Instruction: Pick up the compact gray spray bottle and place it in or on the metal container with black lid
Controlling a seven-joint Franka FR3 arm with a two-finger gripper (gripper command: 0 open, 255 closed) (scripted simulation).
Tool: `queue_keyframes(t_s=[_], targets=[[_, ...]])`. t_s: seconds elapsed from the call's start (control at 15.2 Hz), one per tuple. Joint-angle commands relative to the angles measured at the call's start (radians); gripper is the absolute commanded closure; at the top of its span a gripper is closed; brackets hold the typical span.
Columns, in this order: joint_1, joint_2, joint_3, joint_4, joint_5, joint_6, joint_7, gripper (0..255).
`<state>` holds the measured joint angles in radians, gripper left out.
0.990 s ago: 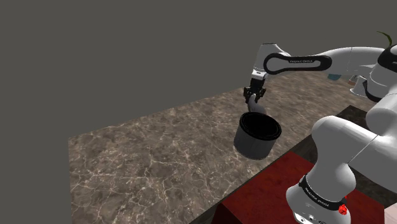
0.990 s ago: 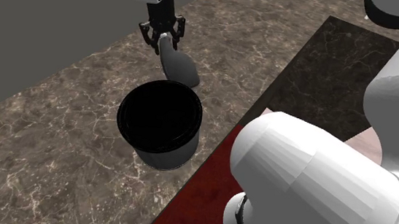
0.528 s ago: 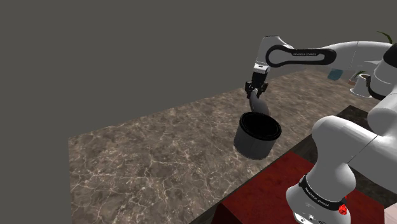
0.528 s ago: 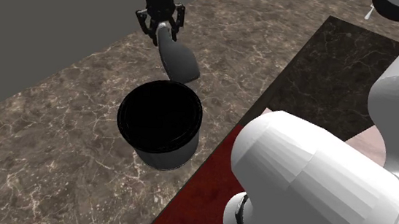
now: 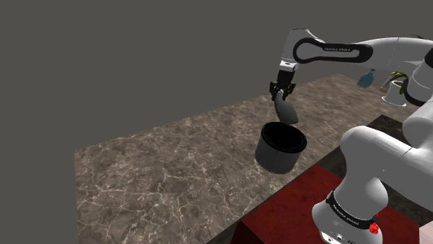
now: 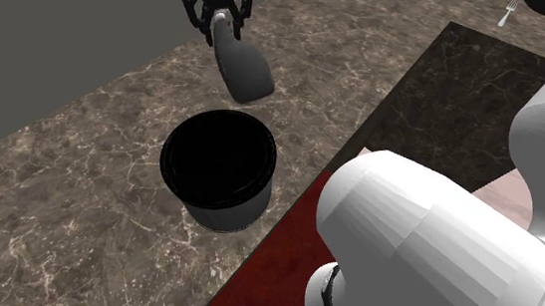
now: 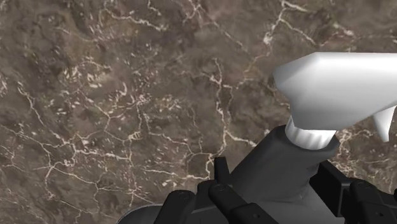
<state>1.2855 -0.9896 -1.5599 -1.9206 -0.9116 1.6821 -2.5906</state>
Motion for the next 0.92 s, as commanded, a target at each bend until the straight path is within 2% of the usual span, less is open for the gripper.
queue_keyframes(t_s=[0.0, 0.86], targets=[[0.002, 0.008, 0.015, 0.015, 0.014, -0.018, -0.003, 255], [-0.002, 0.058, 0.099, 0.105, 0.086, -0.125, -0.029, 255]])
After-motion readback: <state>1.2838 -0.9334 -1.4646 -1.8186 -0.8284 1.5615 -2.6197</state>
